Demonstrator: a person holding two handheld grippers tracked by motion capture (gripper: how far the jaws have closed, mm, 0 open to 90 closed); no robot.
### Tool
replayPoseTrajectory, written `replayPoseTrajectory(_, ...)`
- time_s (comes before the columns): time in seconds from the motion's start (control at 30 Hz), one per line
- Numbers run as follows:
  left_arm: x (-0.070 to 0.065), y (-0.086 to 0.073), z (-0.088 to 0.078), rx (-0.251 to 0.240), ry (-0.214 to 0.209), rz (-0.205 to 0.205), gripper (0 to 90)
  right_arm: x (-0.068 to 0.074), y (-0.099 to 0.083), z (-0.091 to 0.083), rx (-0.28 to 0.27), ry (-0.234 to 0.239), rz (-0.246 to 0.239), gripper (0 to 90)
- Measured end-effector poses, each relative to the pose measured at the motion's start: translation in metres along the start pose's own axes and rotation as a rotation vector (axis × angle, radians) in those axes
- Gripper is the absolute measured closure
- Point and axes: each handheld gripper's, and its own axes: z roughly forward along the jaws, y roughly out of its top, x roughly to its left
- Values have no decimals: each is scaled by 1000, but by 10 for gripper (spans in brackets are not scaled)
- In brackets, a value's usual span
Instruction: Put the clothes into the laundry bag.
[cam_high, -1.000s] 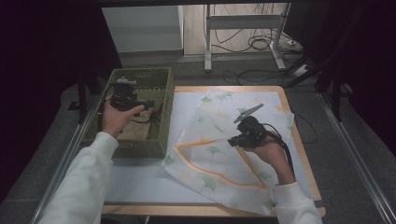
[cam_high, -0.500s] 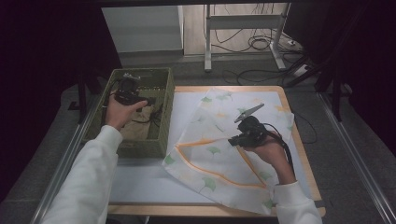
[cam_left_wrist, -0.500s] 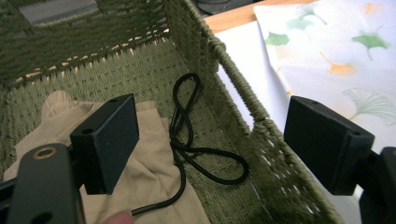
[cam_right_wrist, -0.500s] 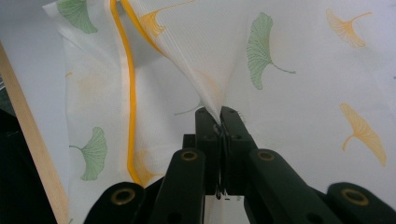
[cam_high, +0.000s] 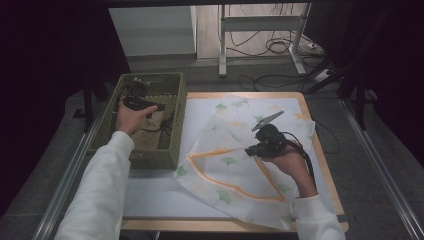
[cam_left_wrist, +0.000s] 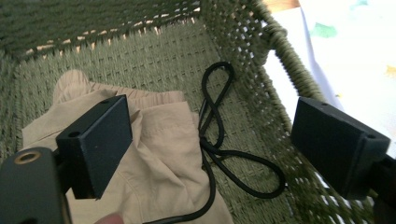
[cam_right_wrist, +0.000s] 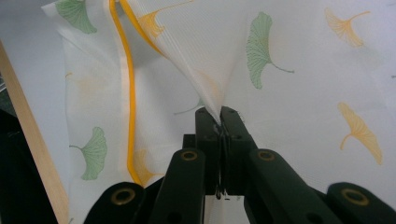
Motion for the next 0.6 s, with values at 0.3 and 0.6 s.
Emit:
replayPoseTrajectory(0.3,10,-10,21,59,14,-41,86,-1,0,-1,-2,2,4,863)
replayPoseTrajectory(0.6,26,-23,32,125,42,-84,55,-1,-1,1,5,2,6,863)
